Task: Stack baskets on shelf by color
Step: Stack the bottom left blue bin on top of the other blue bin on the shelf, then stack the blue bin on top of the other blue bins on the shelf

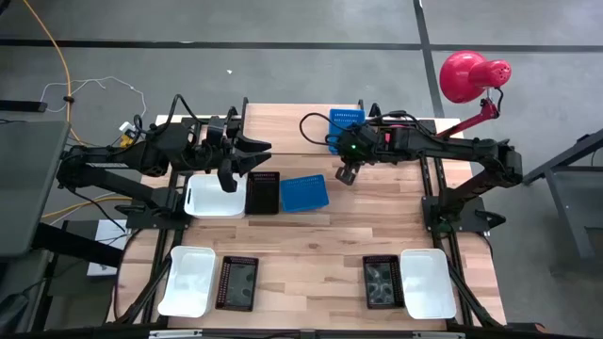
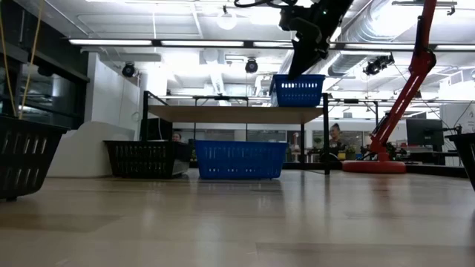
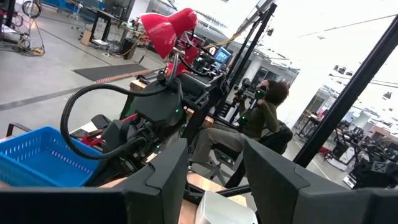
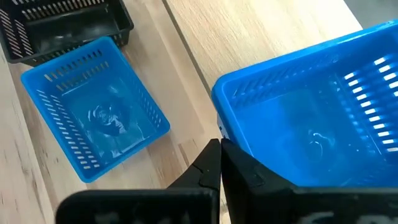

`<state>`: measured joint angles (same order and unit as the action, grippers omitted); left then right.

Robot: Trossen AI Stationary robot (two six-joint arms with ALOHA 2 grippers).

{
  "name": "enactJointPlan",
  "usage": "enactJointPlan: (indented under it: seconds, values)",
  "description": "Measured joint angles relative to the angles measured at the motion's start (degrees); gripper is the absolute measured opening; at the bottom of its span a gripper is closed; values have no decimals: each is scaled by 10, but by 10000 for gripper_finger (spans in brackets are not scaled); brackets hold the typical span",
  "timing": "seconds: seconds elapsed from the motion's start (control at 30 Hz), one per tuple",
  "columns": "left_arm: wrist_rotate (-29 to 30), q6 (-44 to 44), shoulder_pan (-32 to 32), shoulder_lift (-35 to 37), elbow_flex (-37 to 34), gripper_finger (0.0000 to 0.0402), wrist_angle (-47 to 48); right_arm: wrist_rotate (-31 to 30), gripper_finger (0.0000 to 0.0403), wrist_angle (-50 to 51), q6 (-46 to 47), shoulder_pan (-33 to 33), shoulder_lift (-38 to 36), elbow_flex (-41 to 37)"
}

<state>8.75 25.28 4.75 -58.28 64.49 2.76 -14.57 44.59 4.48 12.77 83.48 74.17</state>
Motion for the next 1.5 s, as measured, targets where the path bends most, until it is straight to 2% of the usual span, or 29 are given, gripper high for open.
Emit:
enactJointPlan:
  seconds: [0.2, 0.33, 0.53, 0.63, 0.73, 0.87, 1.03, 1.13, 1.2, 1.27, 1.37, 1.5]
  values:
    - [0, 0, 0, 0, 0, 145, 0, -2, 0, 22, -18, 6, 0, 0]
    - [0, 0, 0, 0, 0, 145, 0, 22, 0, 24, -19, 7, 0, 0]
    - [-1, 0, 0, 0, 0, 145, 20, 144, 0, 28, -4, -27, -4, 0]
    - [-1, 0, 0, 0, 0, 145, 27, 164, 0, 31, 27, -59, 0, 0]
    - [-1, 0, 0, 0, 0, 145, 26, 123, 0, 9, 86, -90, -1, -25]
    - [0, 0, 0, 0, 0, 145, 26, 86, 0, -73, 217, -126, -18, -120]
    - [0, -3, 0, 0, 0, 145, 26, 68, 0, -247, 435, -171, -25, -250]
    - [0, -4, 0, 0, 0, 145, 26, 55, 0, -361, 522, -188, -22, -299]
    - [0, -4, 0, 0, 0, 145, 26, 37, 0, -417, 550, -193, -21, -319]
    - [0, -4, 0, 0, 0, 145, 26, 4, 0, -430, 572, -193, -21, -319]
    - [0, -4, 0, 0, 0, 145, 26, -51, 0, -409, 576, -185, -21, -304]
    - [0, -4, 0, 0, 0, 145, 26, -73, 0, -361, 570, -169, -13, -269]
